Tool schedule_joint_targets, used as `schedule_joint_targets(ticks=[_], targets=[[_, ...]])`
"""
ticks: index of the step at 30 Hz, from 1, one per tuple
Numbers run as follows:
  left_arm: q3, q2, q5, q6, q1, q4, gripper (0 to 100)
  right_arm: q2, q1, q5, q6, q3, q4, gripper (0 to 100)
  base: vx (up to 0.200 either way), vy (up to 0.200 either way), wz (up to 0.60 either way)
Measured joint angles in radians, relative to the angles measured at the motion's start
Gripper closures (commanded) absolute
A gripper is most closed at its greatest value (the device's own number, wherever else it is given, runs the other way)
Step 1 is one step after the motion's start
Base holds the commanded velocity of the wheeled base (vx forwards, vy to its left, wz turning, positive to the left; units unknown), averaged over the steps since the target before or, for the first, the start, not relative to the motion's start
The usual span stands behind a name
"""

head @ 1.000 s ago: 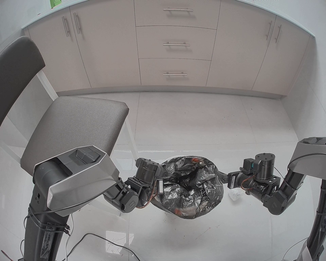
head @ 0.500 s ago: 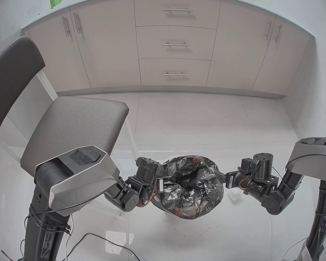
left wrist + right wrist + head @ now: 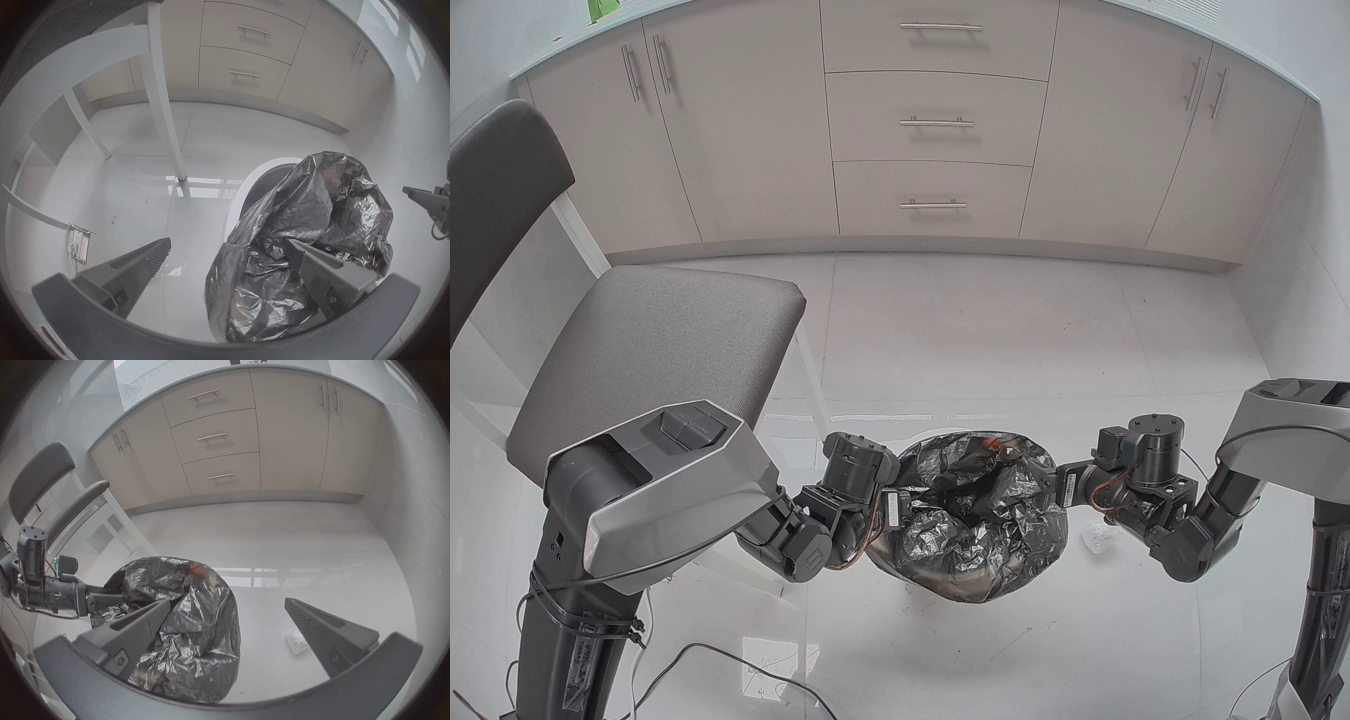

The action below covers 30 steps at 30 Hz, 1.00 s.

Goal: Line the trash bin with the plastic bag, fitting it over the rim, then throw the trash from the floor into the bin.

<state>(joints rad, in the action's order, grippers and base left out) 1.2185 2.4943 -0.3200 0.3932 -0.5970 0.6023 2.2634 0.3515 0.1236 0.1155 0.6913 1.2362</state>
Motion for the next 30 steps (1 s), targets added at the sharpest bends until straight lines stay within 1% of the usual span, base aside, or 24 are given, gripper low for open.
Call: schedule_joint_targets(ticks=[8,13,21,25,30], targets=[[0.011,0.006,0.000,0.000,0.016,-0.001,0,0.055,0.013,0.000,-0.003,0.130,-0.123,0,0.000,0.000,0.00],[0.029,0.008,0.000,-0.002,0.027,-0.005,0,0.088,0.037,0.003,-0.004,0.216,-0.190,0,0.000,0.000,0.00],[0.055,0.011,0.000,-0.004,0.049,-0.013,0,0.140,0.053,0.009,-0.007,0.323,-0.248,0,0.000,0.000,0.00],[0.068,0.011,0.000,-0.006,0.052,-0.016,0,0.162,0.049,0.010,-0.032,0.366,-0.257,0,0.000,0.000,0.00],[0.081,0.013,0.000,-0.007,0.053,-0.018,0,0.180,0.037,0.011,-0.047,0.412,-0.309,0,0.000,0.000,0.00]])
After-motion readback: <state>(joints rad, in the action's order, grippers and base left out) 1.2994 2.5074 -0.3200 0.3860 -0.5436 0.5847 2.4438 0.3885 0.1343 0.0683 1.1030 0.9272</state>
